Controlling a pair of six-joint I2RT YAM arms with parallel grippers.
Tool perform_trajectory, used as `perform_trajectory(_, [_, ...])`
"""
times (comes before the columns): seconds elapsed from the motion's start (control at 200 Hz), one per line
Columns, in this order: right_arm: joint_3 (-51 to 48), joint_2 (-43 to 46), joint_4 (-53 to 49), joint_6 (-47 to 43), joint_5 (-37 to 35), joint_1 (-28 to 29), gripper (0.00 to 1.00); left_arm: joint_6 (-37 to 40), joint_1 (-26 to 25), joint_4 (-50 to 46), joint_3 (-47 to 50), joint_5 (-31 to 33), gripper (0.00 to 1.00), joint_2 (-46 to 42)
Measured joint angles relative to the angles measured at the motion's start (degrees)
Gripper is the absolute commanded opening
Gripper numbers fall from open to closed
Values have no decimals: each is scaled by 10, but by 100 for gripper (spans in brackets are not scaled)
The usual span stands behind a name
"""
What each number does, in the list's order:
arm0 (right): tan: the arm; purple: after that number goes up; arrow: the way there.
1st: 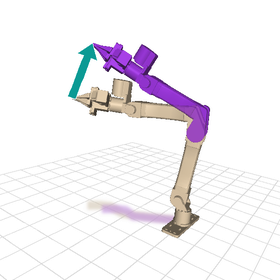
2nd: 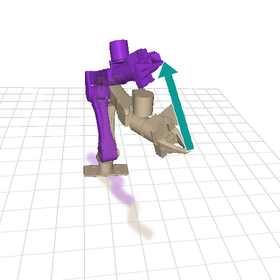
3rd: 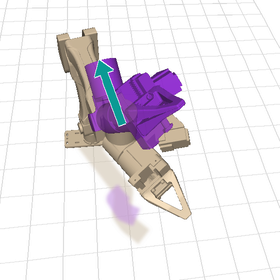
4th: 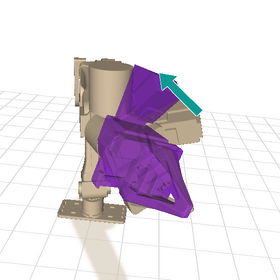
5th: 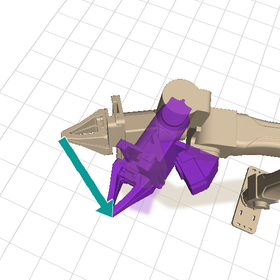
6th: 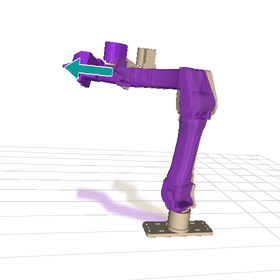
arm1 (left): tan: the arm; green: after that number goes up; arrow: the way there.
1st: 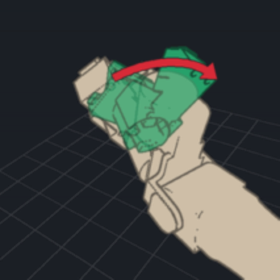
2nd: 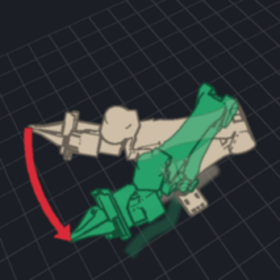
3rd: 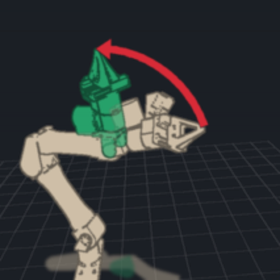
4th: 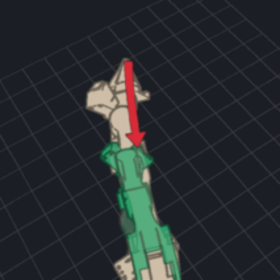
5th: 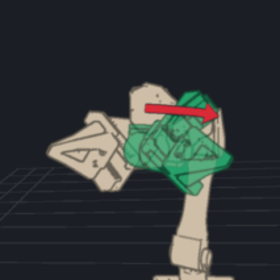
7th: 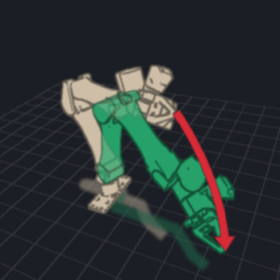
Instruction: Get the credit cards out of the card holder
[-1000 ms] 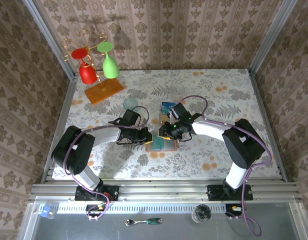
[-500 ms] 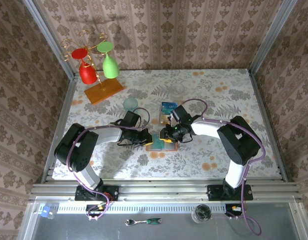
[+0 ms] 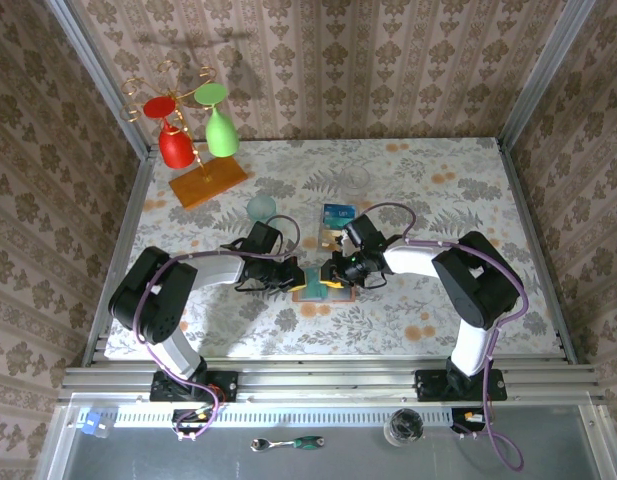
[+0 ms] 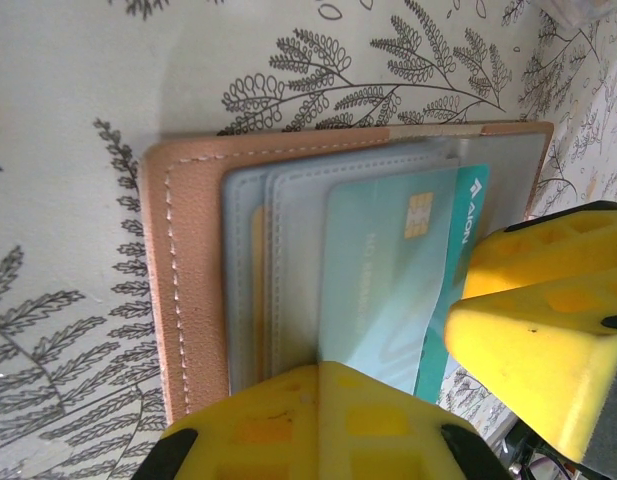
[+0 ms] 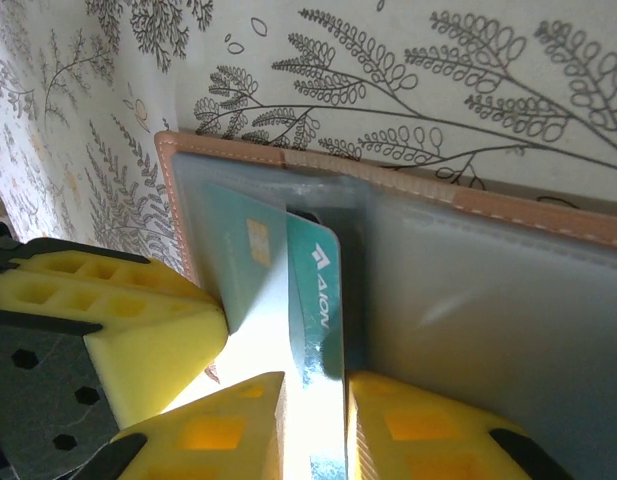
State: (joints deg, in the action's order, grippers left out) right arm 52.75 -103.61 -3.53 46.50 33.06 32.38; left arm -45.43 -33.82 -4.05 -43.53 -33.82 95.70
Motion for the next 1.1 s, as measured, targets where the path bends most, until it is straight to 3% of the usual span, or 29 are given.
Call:
perform_trajectory(0.4, [-25, 4, 26, 3, 5, -6, 10, 0, 0, 0, 0, 3, 2, 0])
perform_trajectory(0.6, [-56, 50, 18, -4, 2, -21, 9, 0, 0, 0, 0, 5, 2, 0])
perform_trajectory(1.1, [-46, 160, -115, -86, -43, -28, 4, 0, -4, -15, -2, 36, 11, -16])
